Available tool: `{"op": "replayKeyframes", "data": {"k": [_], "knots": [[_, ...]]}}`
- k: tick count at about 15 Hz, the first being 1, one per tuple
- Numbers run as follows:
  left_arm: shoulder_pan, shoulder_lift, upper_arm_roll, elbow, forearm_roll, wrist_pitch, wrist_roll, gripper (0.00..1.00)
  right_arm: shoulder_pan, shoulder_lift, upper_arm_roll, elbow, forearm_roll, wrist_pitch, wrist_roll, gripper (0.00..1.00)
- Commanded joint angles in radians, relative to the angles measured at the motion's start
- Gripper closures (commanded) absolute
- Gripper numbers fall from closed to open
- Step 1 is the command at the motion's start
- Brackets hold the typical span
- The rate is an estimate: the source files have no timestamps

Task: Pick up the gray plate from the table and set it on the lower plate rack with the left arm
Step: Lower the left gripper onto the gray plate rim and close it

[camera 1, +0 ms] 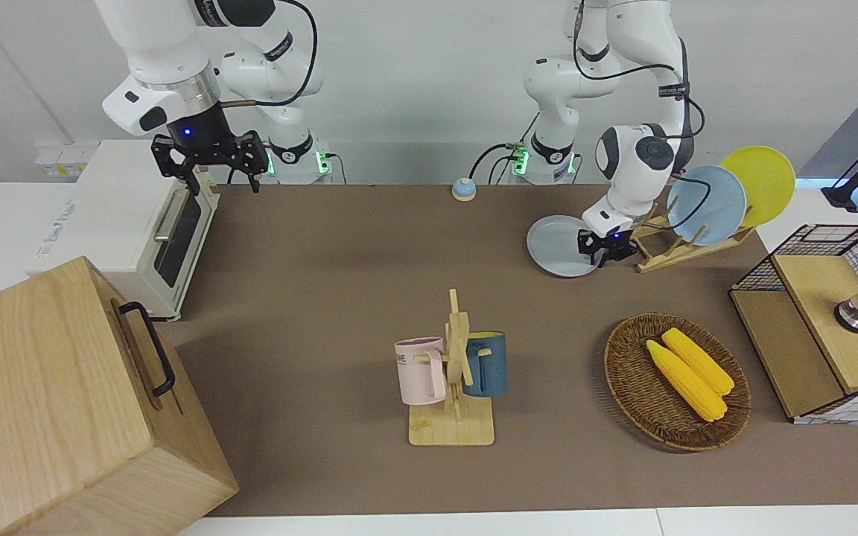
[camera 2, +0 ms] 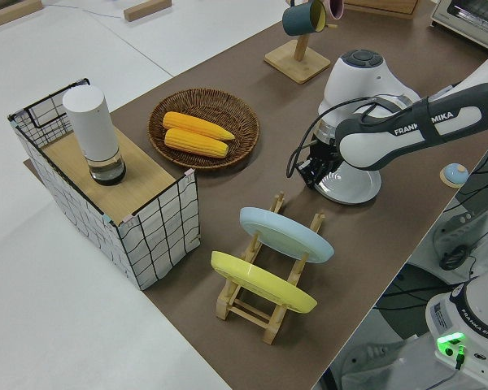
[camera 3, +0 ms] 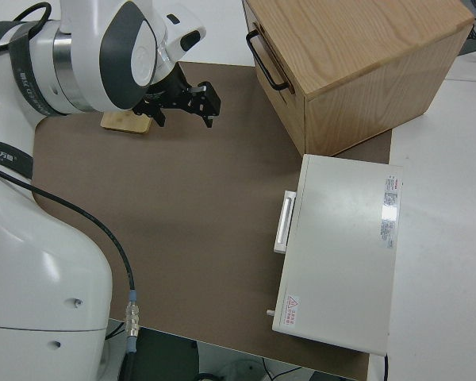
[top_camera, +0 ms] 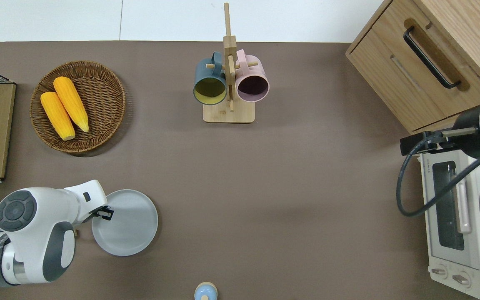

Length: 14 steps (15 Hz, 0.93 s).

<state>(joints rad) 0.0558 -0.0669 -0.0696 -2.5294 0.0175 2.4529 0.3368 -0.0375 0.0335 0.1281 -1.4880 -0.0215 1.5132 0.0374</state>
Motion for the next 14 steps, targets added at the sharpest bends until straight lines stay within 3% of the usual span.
{"op": "replayKeyframes", "data": {"k": [1, 8, 14], "knots": [[-0.007, 0.007, 0.008, -0.017, 0.016, 0.018, -0.001, 1.0, -0.022, 0.009, 0.021, 0.02, -0.003, -0.016, 0.013, 0.017], [0.001, -0.005, 0.01, -0.006, 0.016, -0.006, 0.019, 1.0, -0.022, 0.009, 0.021, 0.02, -0.003, -0.016, 0.013, 0.017], [0.001, -0.053, 0.013, 0.099, 0.016, -0.211, 0.022, 1.0, -0.022, 0.009, 0.021, 0.02, -0.003, -0.016, 0.013, 0.017]]}}
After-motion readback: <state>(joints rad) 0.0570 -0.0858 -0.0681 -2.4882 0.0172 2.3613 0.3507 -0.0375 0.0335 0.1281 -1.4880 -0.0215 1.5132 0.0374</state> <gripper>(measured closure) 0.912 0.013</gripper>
